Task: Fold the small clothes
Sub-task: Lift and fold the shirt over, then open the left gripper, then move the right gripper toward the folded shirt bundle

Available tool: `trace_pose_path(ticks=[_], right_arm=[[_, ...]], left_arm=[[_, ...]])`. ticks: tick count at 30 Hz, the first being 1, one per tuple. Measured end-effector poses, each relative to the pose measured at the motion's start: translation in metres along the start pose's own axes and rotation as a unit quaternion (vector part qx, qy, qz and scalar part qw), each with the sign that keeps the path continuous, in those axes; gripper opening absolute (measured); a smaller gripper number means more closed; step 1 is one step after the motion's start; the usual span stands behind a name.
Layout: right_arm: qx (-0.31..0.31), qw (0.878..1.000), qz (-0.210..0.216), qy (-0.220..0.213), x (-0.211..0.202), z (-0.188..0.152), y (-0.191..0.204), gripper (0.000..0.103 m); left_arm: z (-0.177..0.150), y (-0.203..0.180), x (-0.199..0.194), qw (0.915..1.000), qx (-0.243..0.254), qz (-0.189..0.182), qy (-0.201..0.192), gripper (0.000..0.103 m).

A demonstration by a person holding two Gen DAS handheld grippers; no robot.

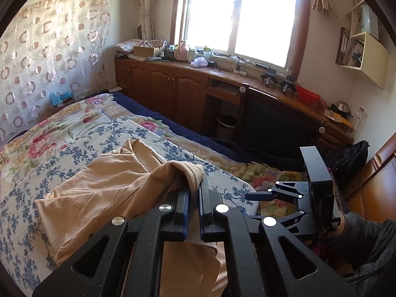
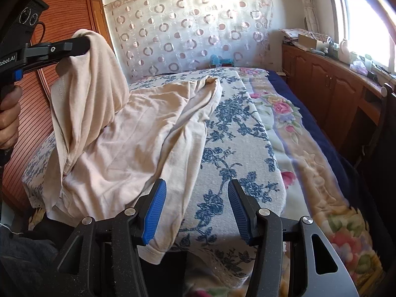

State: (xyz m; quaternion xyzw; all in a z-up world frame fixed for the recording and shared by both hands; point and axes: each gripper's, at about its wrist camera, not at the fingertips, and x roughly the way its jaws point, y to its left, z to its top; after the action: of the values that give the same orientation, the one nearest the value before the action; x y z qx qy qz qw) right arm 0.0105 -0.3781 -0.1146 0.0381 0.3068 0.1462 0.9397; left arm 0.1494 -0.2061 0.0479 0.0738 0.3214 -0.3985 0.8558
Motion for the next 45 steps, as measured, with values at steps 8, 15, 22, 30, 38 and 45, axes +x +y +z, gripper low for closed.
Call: trace_pose_path(ticks=[8, 15, 22, 30, 38, 45], right_arm=[[0.012, 1.000, 0.012, 0.007, 0.002, -0.003, -0.006, 0.054], [0.012, 1.000, 0.006, -0.001, -0.001, 0.000, -0.008, 0.054], [0.003, 1.000, 0.005, -0.005, 0.001, 0.007, -0.002, 0.054], [-0.046, 0.999, 0.017, -0.014, 0.013, 0.032, 0.029, 0.054], [-0.119, 0.991, 0.055, -0.016, 0.042, 0.069, 0.081, 0.054], [-0.184, 0.978, 0.095, 0.014, 0.093, 0.107, 0.131, 0.054]], left_arm=[[-0.006, 0.007, 0.006, 0.9994, -0.019, 0.028, 0.005, 0.016], [-0.032, 0.033, -0.018, 0.9971, -0.031, 0.069, -0.007, 0.064], [-0.086, 0.078, -0.024, 0.9892, -0.080, 0.120, 0.023, 0.078], [-0.135, 0.115, -0.038, 0.9764, -0.136, 0.162, 0.041, 0.078], [-0.156, 0.127, -0.064, 0.9698, -0.162, 0.182, 0.020, 0.078], [-0.165, 0.133, -0.076, 0.9672, -0.172, 0.187, 0.005, 0.078]])
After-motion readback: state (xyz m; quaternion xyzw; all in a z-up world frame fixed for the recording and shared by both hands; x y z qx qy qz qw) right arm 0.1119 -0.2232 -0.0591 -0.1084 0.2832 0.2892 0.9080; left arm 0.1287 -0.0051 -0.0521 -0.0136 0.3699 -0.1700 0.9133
